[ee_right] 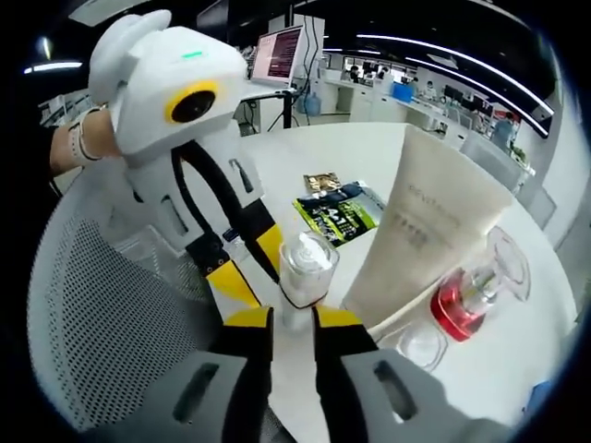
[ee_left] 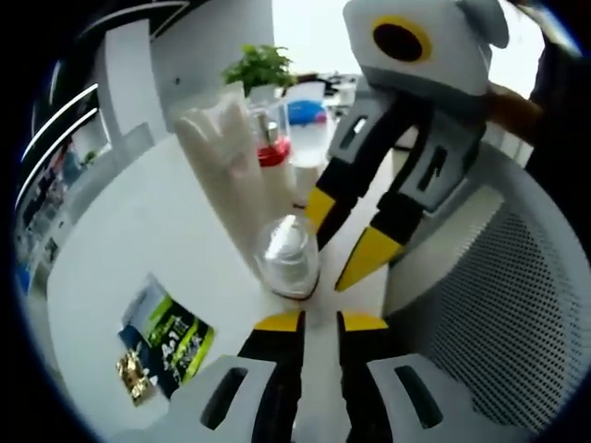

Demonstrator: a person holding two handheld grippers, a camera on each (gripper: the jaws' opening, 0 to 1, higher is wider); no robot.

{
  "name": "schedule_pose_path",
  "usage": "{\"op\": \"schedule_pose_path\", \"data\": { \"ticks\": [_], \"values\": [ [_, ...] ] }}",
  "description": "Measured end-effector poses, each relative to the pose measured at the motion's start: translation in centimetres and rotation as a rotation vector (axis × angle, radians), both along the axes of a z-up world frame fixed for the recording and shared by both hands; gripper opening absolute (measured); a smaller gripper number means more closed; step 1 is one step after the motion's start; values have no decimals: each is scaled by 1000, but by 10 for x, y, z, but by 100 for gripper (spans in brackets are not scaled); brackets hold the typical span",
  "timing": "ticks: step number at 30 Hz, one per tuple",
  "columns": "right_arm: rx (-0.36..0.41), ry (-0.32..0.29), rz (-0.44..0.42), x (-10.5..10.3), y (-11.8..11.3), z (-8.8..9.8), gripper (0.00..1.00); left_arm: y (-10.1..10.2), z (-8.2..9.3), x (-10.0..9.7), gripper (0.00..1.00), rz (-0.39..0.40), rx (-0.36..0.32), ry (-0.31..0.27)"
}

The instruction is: Arrange the skincare products in the storage area until every visible bottle or jar stands upright without overlapping.

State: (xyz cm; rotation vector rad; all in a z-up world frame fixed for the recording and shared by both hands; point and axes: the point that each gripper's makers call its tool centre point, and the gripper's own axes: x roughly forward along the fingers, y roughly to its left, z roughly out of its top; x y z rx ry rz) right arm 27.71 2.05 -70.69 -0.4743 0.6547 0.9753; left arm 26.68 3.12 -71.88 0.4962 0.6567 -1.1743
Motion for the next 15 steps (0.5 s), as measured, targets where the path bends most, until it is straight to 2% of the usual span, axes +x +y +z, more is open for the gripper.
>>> {"op": "schedule_pose_path", "data": {
  "ticks": [6,10,15],
  "values": [
    [-10,-17,-12,4,-3,3,17,-5,2,-3,10,-25,-7,1],
    [-24,-22,-16,3,-7,3,17,6,-4,4,11,15,38,10],
    [-35,0,-15,-3,-10,-2,15,15,-7,19,26,45,70,-32]
  ]
}}
